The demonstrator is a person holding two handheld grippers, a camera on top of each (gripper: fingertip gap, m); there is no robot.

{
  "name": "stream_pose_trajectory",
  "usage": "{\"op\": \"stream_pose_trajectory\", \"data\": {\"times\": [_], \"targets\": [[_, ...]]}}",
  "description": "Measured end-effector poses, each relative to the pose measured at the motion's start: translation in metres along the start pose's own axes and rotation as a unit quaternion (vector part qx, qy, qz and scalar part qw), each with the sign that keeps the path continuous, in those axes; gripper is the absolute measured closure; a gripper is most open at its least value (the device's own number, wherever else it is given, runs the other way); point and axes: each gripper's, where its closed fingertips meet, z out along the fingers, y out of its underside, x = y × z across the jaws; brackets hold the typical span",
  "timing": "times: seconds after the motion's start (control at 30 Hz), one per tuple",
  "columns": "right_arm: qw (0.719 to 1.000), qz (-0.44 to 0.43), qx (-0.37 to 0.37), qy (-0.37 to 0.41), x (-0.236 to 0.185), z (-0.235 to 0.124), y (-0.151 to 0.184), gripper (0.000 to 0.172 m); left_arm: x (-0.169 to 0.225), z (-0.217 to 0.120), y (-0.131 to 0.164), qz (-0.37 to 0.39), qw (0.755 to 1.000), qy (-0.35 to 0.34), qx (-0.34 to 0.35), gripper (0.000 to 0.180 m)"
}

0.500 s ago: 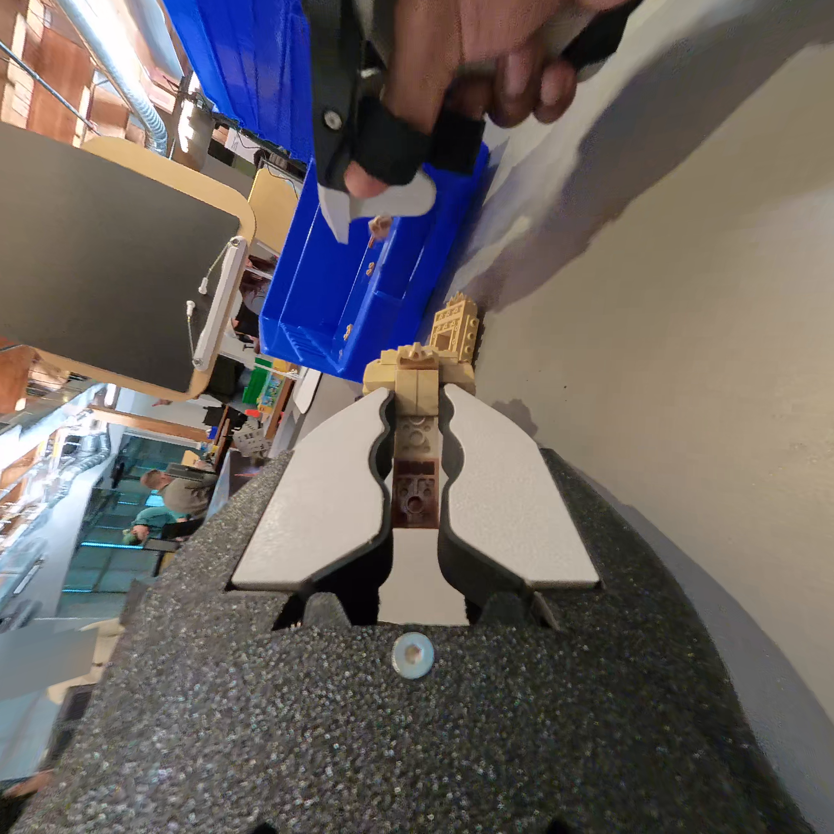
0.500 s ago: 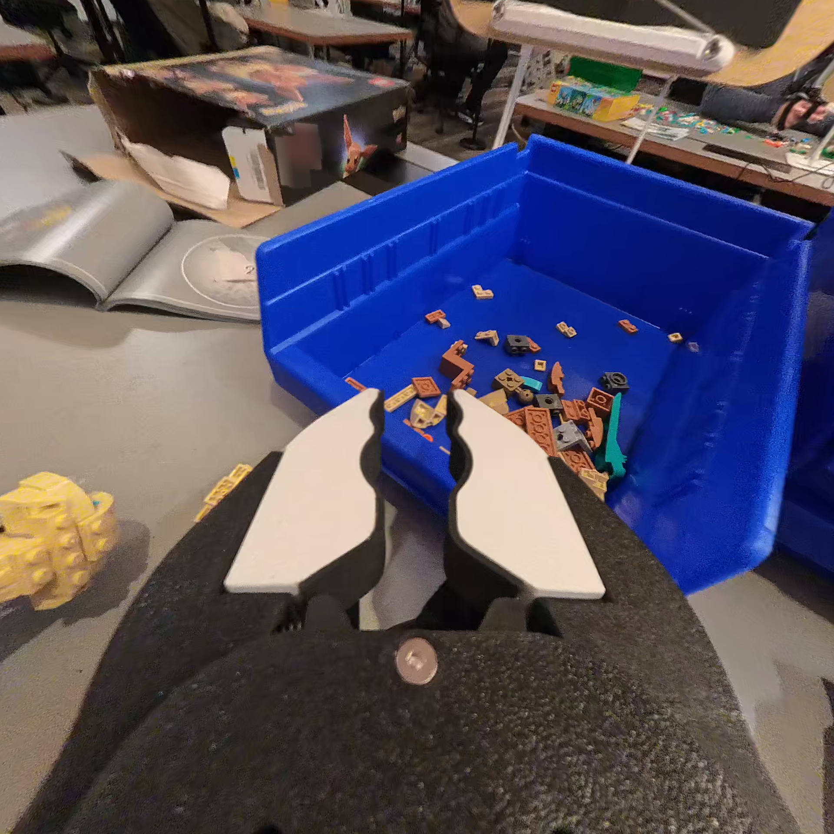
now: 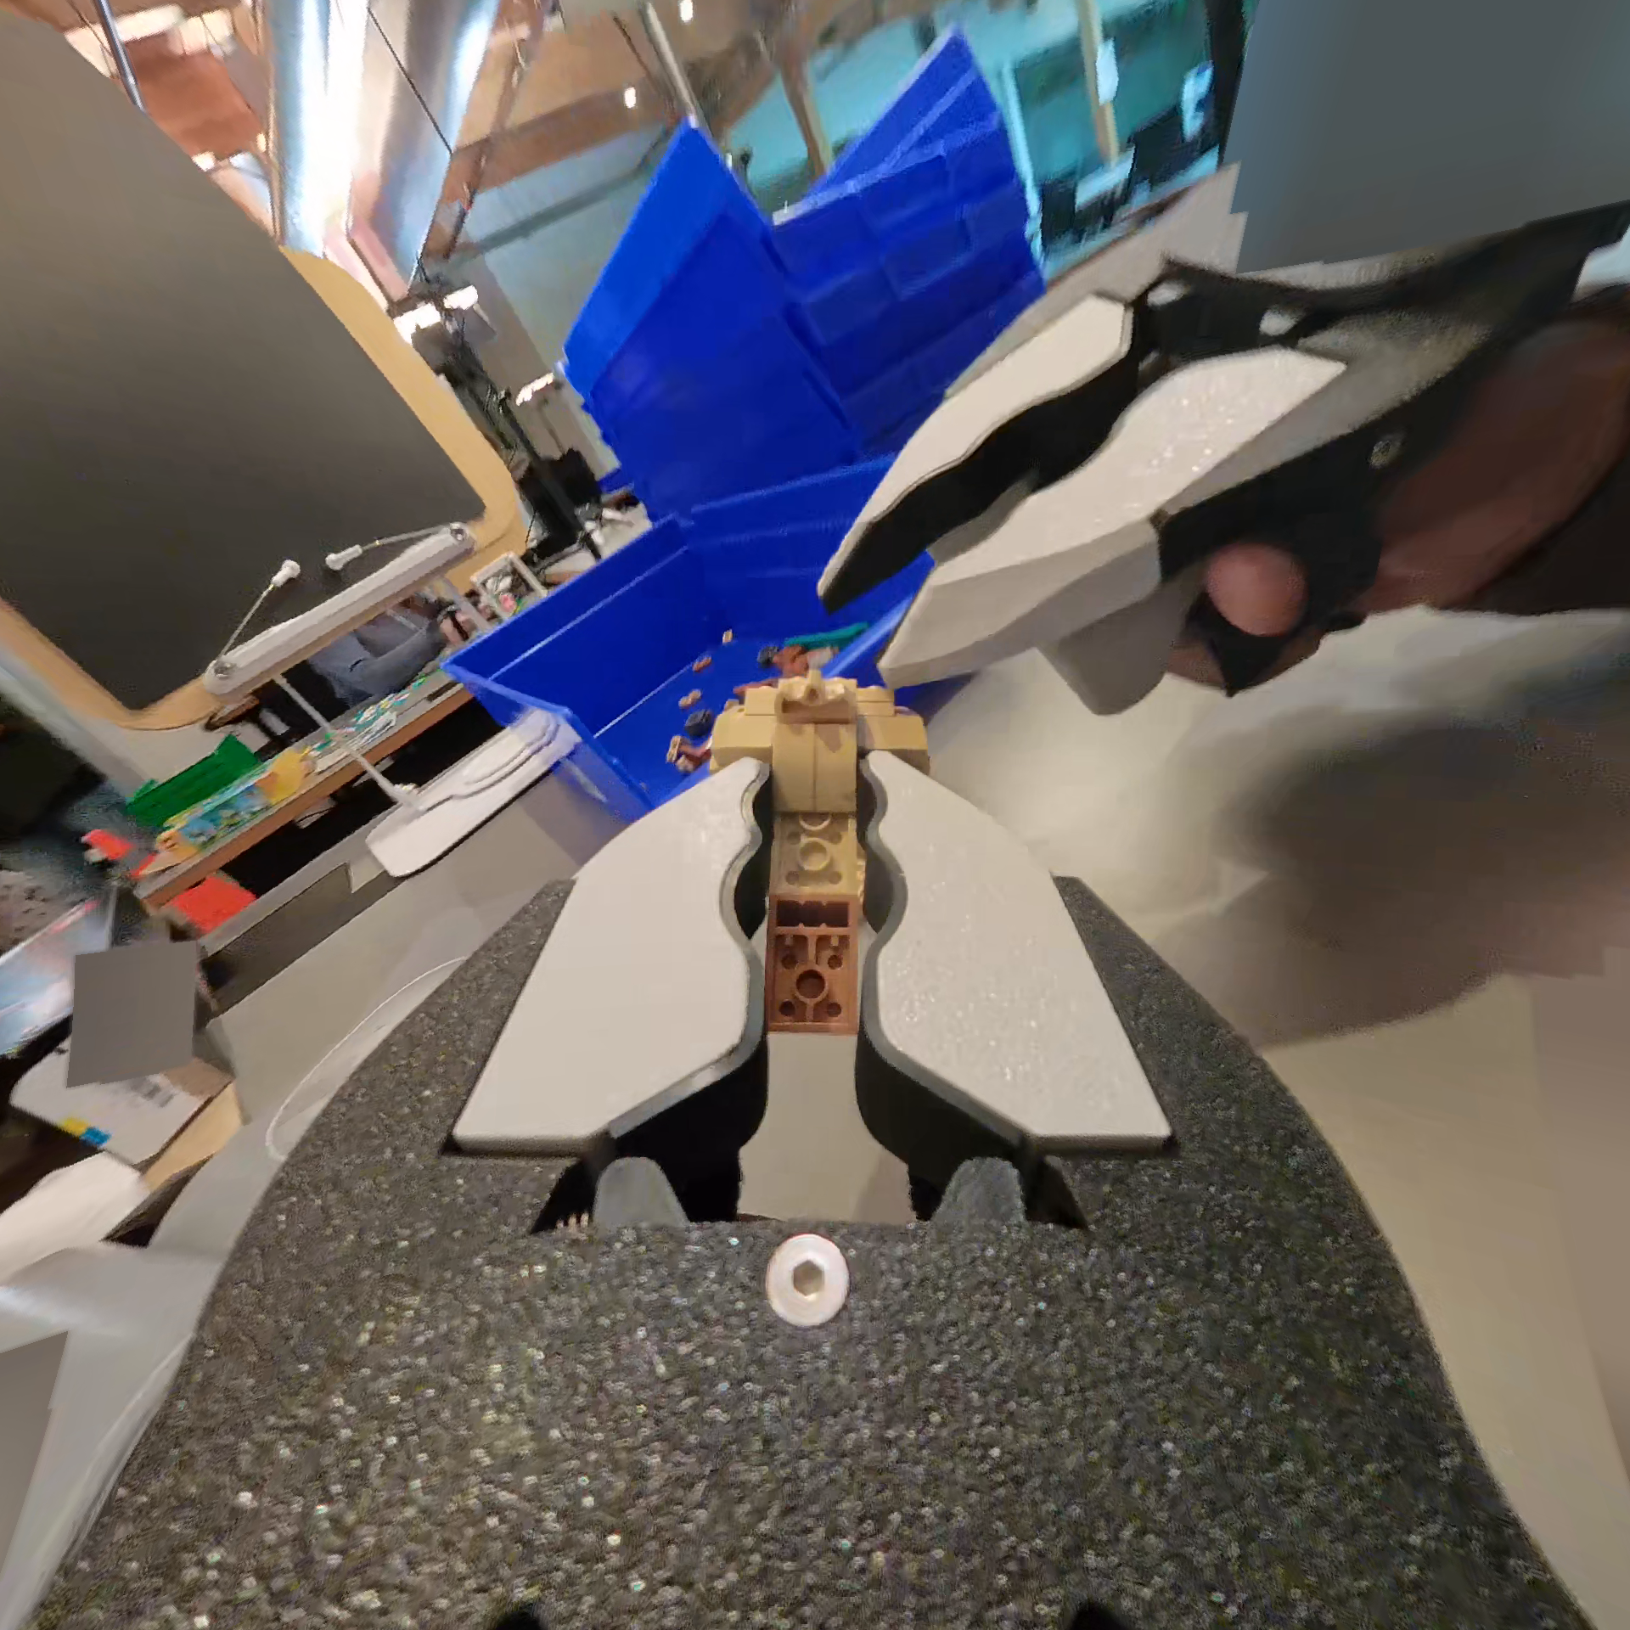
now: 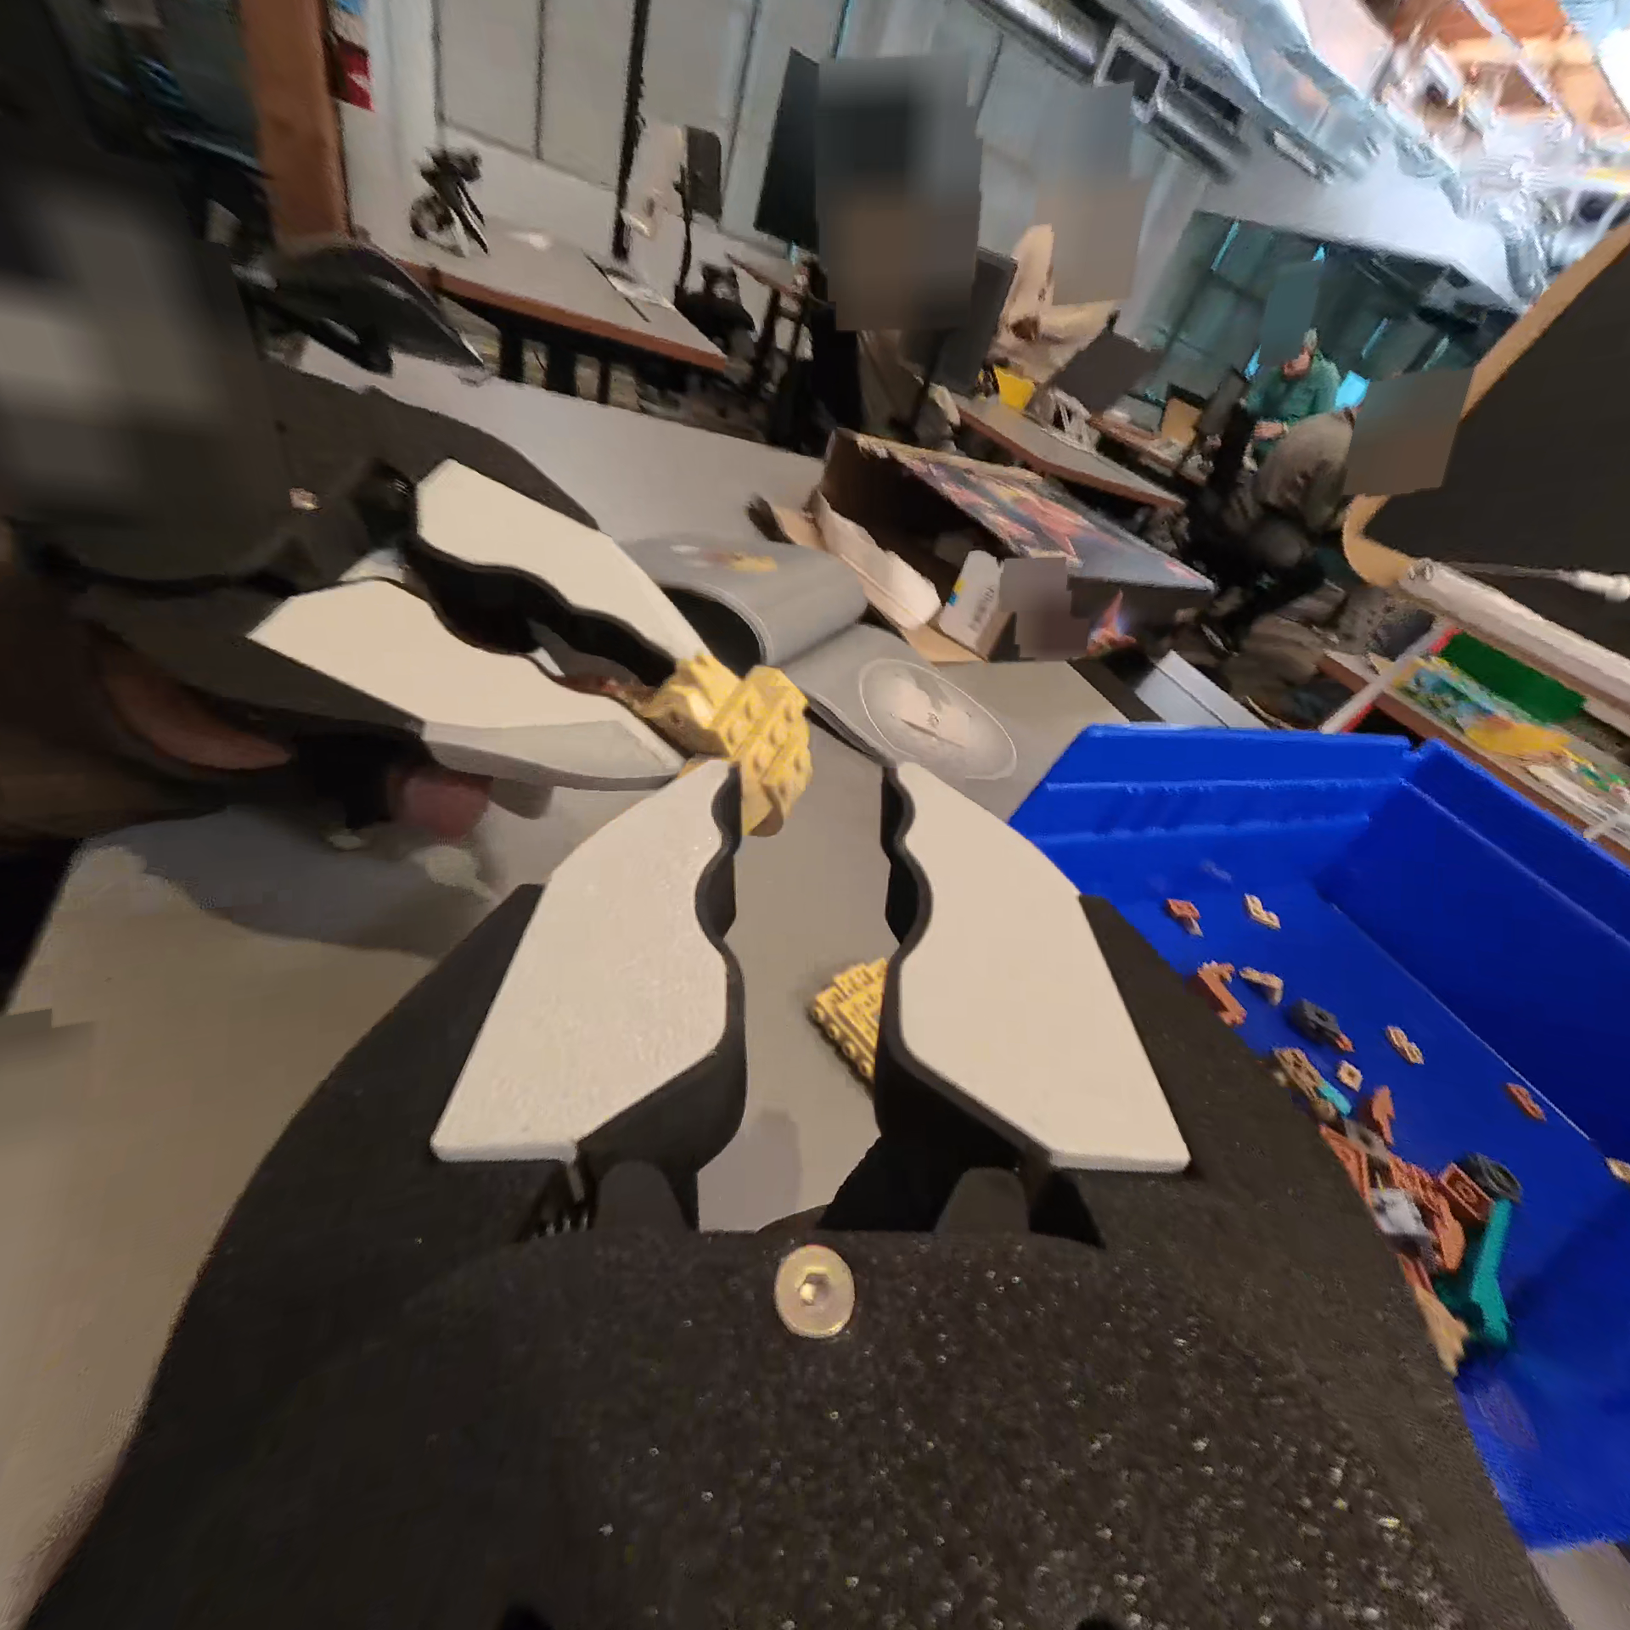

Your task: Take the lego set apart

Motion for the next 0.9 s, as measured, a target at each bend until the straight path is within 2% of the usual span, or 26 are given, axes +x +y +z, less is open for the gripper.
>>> {"op": "stream_pose_trajectory", "data": {"times": [0.13, 0.27, 0.5, 0.6, 0.73, 0.9], "targets": [[0.998, 0.008, 0.051, -0.033, -0.008, -0.010, -0.017, 0.139, -0.004, -0.009, -0.018, -0.048, 0.996, 0.015, 0.069, 0.164], [0.993, 0.013, 0.078, -0.082, -0.019, -0.018, -0.028, 0.129, 0.003, -0.017, -0.034, -0.065, 0.989, 0.054, 0.124, 0.164], [0.979, 0.033, 0.110, -0.170, -0.042, -0.033, -0.043, 0.129, 0.020, -0.038, -0.064, -0.008, 0.970, 0.094, 0.225, 0.164], [0.972, 0.027, 0.127, -0.194, -0.048, -0.042, -0.049, 0.135, 0.027, -0.044, -0.069, -0.021, 0.961, 0.128, 0.244, 0.164], [0.972, 0.016, 0.118, -0.200, -0.053, -0.042, -0.046, 0.136, 0.022, -0.049, -0.072, -0.116, 0.940, 0.185, 0.260, 0.164], [0.982, -0.046, 0.114, -0.147, -0.052, -0.031, -0.042, 0.136, 0.006, -0.052, -0.070, -0.320, 0.864, 0.279, 0.270, 0.164]]}}
